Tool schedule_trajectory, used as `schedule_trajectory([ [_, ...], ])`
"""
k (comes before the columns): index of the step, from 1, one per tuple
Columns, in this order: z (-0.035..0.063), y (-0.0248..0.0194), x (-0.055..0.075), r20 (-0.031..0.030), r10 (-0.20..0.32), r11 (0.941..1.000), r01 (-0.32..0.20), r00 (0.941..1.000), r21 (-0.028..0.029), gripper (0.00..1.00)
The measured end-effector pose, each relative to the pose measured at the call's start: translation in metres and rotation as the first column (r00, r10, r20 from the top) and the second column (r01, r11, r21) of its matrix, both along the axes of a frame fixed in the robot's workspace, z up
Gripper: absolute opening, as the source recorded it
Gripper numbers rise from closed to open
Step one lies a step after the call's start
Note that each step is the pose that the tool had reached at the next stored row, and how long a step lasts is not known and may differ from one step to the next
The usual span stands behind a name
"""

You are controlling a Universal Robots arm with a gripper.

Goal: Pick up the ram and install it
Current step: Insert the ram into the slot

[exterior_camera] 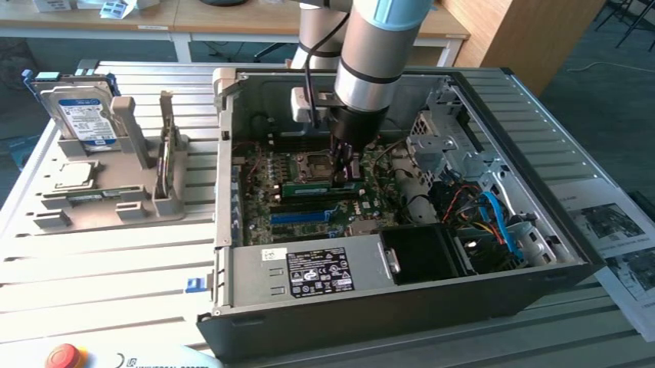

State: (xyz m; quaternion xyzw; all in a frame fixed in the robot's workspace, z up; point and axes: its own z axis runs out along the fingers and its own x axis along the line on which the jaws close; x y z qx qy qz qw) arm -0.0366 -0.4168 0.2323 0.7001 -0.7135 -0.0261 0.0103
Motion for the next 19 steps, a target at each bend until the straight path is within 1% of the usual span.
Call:
schedule_trajectory([
  [14,-0.0002,-0.0004,-0.0012,0.0002,0.003,1.0,-0.003,1.0,0.0,0.12],
  [19,-0.001,0.0005,-0.0012,0.0003,0.003,1.0,-0.003,1.0,0.0002,0.12],
])
